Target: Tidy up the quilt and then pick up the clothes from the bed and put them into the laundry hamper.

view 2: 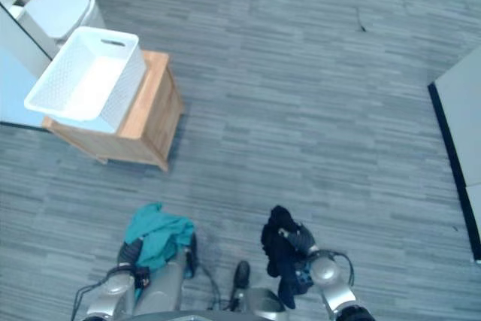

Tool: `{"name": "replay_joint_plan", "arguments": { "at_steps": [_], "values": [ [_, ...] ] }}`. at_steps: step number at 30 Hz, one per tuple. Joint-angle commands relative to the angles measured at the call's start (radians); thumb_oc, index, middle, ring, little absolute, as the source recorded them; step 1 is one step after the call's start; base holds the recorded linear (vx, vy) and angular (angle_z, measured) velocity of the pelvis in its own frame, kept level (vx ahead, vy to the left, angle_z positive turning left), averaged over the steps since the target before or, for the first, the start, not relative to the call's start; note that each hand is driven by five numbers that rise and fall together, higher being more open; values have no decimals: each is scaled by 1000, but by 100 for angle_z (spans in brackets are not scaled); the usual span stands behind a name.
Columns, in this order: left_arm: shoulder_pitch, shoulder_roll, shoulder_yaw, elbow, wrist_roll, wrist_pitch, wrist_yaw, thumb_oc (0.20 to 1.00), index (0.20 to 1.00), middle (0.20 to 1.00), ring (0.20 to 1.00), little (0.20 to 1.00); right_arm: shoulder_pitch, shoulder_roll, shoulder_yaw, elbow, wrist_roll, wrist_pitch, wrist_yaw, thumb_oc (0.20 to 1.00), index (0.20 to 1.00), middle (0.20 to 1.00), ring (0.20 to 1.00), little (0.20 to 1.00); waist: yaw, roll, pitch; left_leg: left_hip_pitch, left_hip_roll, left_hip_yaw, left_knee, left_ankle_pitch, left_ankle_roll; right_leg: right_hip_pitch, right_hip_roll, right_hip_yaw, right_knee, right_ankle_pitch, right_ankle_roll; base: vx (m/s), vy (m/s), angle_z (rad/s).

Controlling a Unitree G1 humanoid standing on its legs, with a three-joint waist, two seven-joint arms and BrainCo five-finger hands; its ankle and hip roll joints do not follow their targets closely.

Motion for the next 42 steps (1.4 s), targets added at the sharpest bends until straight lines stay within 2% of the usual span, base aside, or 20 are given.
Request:
{"name": "replay_joint_plan", "arguments": {
  "at_steps": [1,3,4,6,7,10,11,13,14,18,19,20,22,25,26,28,33,35,38,42],
  "values": [
    [20,21,-14,25,7,-10,5,200,200,200,200,200,12,-8,-26,-34,-28,-39,-15,200,200,200,200,200,65,-16,-58,147,-15,-29,-97,25,10,-2,-93,128,278,-99,135,470,139,25],
    [2,24,-26,50,18,1,15,200,200,200,200,200,21,12,-26,-41,-39,-36,-16,200,200,200,200,200,36,-25,-59,233,-78,-32,-106,-17,55,-42,-137,140,520,81,209,496,117,22],
    [-4,31,-27,50,26,3,16,200,200,200,200,200,24,16,-29,-60,-38,-34,-14,200,200,200,200,200,20,-6,-56,270,-68,-46,-117,-22,64,-99,-139,160,638,125,202,486,66,42],
    [-13,41,-25,64,32,1,21,200,200,200,200,200,23,14,-29,-77,-37,-40,-16,200,200,200,200,200,0,12,-55,307,-60,-65,-140,-26,67,-162,-130,177,725,138,190,418,0,75],
    [-27,55,-25,71,32,-1,27,200,200,200,200,200,21,17,-29,-89,-31,-41,-14,200,200,200,200,200,-32,32,-47,378,-50,-112,-182,-34,59,-247,-124,198,765,88,170,357,-49,78],
    [-38,67,-32,61,31,-12,32,200,200,200,200,200,18,11,-26,-116,-17,-52,-12,200,200,200,200,200,-64,32,-41,423,-46,-159,-197,-45,37,-301,-125,203,634,57,150,580,-235,76],
    [-39,76,-29,53,36,-18,33,200,200,200,200,200,7,1,-27,-126,-12,-53,-11,200,200,200,200,200,-85,20,-42,456,-47,-209,-204,-68,7,-312,-146,226,398,35,146,569,-348,78],
    [-53,83,-22,50,43,-27,39,200,200,200,200,200,7,-5,-40,-137,4,-47,-10,200,200,200,200,200,-122,19,-47,499,-32,-282,-214,-107,-23,-327,-144,348,164,40,162,678,-401,108],
    [-57,85,-17,47,46,-31,42,200,200,200,200,200,7,-9,-44,-137,10,-47,-7,200,200,200,200,200,-141,15,-54,504,-23,-322,-208,-113,-33,-349,-137,447,118,64,176,396,-233,144],
    [-38,85,-4,70,63,-39,52,200,200,200,200,200,-5,-35,-28,-151,-6,-52,-1,200,200,200,200,200,-147,18,-61,541,22,-356,-148,-154,-53,-422,-103,469,226,67,186,447,-365,139],
    [-22,70,12,63,45,-35,40,200,200,200,200,200,1,-49,-35,-148,-33,-57,-7,200,200,200,200,200,-144,-6,-71,480,27,-313,40,-101,-80,-320,-138,409,135,80,152,305,-317,108],
    [-21,70,12,62,45,-34,40,200,200,200,200,200,1,-49,-35,-147,-33,-58,-7,200,200,200,200,200,-149,-4,-69,476,29,-319,48,-105,-81,-314,-138,403,129,83,151,372,-432,174],
    [12,64,25,28,25,-31,28,200,200,200,200,200,5,-71,-62,-178,-34,-51,-18,200,200,200,200,200,-143,-25,-69,396,90,-165,160,-59,-66,-234,-167,340,84,66,130,116,-260,143],
    [13,80,35,51,66,-11,17,200,200,200,200,200,-18,-117,-93,-238,-76,-46,-32,200,200,200,200,200,-133,-29,-68,322,32,27,111,-115,-21,-188,-144,272,97,19,91,107,-222,74],
    [12,79,35,52,66,-11,18,200,200,200,200,200,-18,-117,-93,-239,-76,-45,-32,200,200,200,200,200,-132,-29,-68,324,30,28,108,-114,-20,-190,-145,273,100,18,92,99,-95,45],
    [39,78,49,67,67,-4,-5,200,200,200,200,200,-9,-153,-134,-343,-98,-54,-28,200,200,200,200,200,-161,-1,-78,409,51,163,-29,-99,-25,-179,-138,174,151,-14,102,78,28,45],
    [54,80,39,53,73,0,-19,200,200,200,200,200,-35,-210,-181,-453,-127,-71,-39,200,200,200,200,200,-156,-15,-93,419,35,139,-77,-78,-21,-164,-160,109,195,-17,120,62,28,64],
    [73,88,40,46,69,5,-33,200,200,200,200,200,-64,-241,-214,-518,-145,-83,-57,200,200,200,200,200,-149,-12,-101,453,17,116,-155,-73,0,-203,-168,98,354,-3,151,79,123,32],
    [69,105,42,86,91,17,-9,200,200,200,200,200,-87,-242,-241,-583,-157,-90,-77,200,200,200,200,200,-169,-17,-73,498,18,69,-228,-56,2,-313,-142,204,545,83,221,21,20,33],
    [46,111,32,163,78,14,-10,200,200,200,200,200,-148,-262,-235,-636,-128,-99,-91,200,200,200,200,200,-181,-26,-84,469,32,-33,-243,-41,-46,-311,-132,347,256,9,163,110,-119,86]
  ]
}}
